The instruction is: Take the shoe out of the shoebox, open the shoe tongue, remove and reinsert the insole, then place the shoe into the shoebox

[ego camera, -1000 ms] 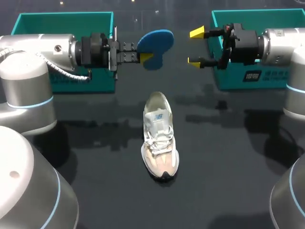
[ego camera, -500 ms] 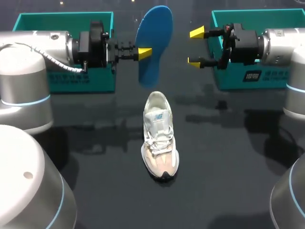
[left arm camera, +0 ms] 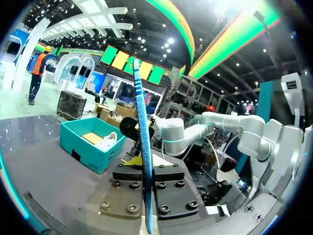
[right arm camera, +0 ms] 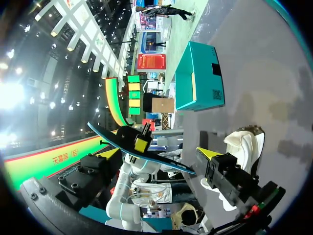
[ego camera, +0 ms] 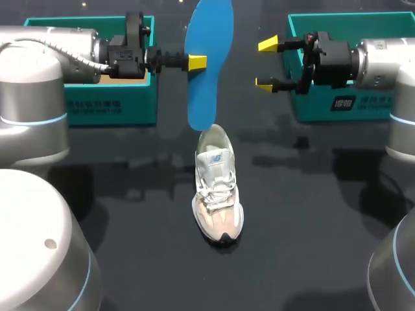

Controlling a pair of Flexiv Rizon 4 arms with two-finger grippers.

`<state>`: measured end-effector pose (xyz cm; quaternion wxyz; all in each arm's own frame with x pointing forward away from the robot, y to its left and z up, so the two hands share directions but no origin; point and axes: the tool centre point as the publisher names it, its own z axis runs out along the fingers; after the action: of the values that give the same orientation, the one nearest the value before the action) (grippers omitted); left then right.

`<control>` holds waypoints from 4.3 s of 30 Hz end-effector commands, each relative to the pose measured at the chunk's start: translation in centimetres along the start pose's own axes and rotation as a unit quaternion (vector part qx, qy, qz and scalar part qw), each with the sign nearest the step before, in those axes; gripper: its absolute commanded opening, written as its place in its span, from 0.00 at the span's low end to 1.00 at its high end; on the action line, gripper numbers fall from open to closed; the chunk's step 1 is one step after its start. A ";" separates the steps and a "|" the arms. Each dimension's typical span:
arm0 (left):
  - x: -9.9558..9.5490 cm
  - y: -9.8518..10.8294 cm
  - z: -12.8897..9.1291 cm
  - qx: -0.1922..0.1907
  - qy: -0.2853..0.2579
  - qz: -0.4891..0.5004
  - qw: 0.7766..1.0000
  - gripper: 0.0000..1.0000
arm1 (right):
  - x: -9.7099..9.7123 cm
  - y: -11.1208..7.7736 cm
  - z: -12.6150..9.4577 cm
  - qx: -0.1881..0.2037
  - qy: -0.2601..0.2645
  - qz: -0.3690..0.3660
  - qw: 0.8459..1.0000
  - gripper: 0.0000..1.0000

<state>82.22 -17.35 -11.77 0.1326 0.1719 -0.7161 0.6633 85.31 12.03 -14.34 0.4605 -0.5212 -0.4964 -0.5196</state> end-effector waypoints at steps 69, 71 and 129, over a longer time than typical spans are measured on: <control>-2.5 6.0 2.2 0.072 -0.014 -0.515 0.854 0.00 | 8.1 -1.7 3.1 -0.010 -0.483 -0.053 0.874 1.00; -2.5 6.0 2.2 0.072 -0.014 -0.515 0.854 0.00 | 8.6 -2.2 3.9 -0.012 -0.510 -0.042 0.859 1.00; -2.5 6.0 2.2 0.072 -0.014 -0.515 0.854 0.00 | 8.5 -9.4 9.2 -0.006 -0.536 -0.021 0.844 1.00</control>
<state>82.00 -18.94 -18.41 0.4328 0.5338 -0.4769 0.5480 76.59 24.86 -5.93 0.0004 -0.7296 -0.6813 -0.0596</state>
